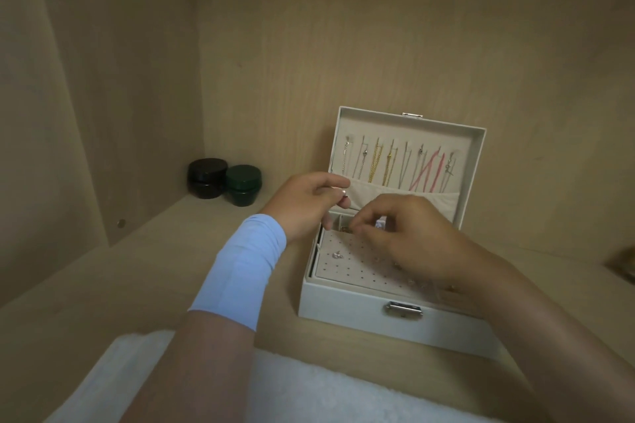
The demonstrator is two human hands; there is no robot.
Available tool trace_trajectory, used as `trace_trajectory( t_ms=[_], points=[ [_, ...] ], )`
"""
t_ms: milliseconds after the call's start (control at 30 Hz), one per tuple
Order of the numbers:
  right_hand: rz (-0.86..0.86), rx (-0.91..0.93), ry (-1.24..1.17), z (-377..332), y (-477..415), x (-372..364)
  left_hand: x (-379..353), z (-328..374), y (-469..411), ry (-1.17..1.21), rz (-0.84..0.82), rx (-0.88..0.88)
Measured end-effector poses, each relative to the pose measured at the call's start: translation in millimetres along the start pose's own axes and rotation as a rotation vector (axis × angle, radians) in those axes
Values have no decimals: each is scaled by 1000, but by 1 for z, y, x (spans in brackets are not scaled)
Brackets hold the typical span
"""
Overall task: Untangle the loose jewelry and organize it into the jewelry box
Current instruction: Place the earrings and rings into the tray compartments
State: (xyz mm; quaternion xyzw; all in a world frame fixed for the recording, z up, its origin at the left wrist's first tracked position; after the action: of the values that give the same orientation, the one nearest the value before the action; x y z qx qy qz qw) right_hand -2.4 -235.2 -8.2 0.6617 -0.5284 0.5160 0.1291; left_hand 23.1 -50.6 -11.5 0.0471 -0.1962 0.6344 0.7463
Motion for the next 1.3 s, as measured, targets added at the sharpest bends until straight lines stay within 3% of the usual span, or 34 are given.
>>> trace_trajectory(
  t_ms=[267, 800, 1167, 1300],
  points=[
    [236, 49, -115, 10, 7, 29, -31, 18, 5, 118, -10, -2],
    [296, 34, -301, 28, 12, 36, -54, 26, 6, 214, 2, 49],
    [359, 3, -295, 33, 11, 25, -52, 22, 6, 72, 32, 2],
    [210, -39, -109, 38, 12, 29, -48, 11, 2, -197, 66, -73]
  ],
)
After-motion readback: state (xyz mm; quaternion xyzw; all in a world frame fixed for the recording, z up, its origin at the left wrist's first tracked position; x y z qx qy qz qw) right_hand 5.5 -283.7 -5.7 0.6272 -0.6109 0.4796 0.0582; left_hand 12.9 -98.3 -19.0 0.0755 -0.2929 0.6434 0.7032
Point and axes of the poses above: each hand's wrist, its own y-axis away from the middle knuckle, its own x-axis out of the back of the hand, z = x × y, the point moved 1 cm from there along -y, towards the middle knuckle, and after that the axes turned 3 degrees about x, right-handed, at the moved point
